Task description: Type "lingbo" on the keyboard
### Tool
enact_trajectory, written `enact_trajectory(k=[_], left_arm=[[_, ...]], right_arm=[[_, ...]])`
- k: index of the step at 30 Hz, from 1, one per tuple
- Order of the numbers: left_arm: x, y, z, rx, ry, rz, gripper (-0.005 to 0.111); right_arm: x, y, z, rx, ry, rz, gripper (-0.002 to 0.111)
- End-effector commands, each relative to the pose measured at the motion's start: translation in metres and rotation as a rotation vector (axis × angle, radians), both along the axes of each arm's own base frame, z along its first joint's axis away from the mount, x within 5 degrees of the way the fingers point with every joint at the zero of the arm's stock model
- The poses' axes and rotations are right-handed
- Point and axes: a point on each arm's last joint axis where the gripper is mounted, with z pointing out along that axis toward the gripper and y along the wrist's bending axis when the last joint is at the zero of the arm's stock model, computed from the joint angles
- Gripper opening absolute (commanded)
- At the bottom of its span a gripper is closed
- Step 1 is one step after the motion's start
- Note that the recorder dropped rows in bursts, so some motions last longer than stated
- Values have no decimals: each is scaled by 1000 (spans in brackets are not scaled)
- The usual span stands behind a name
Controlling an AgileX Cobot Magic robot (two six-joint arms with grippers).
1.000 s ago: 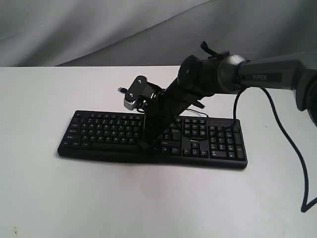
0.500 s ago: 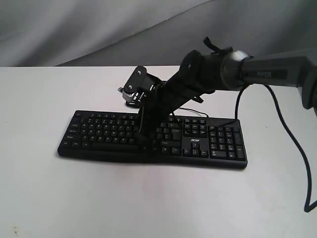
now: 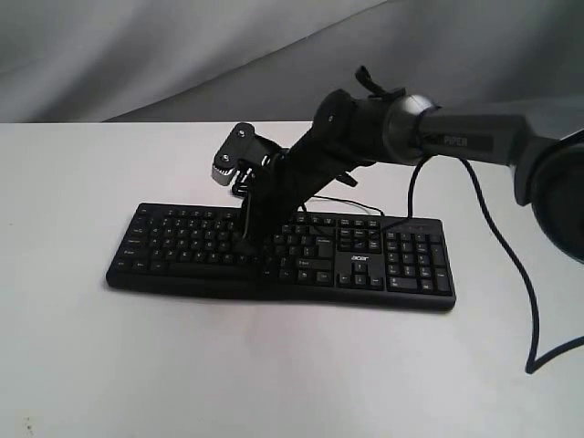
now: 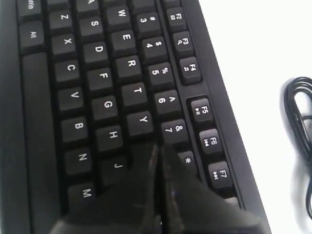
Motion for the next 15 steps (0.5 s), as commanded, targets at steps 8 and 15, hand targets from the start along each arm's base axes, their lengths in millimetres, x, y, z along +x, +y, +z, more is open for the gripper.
enact_trajectory(k=[8,15], left_arm=[[0,0,-1,-5,-5,0,1],[0,0,-1,-5,-5,0,1]], right_arm=[[0,0,-3,-16,9,11,0],[0,0,-3,-24,8,14,0]])
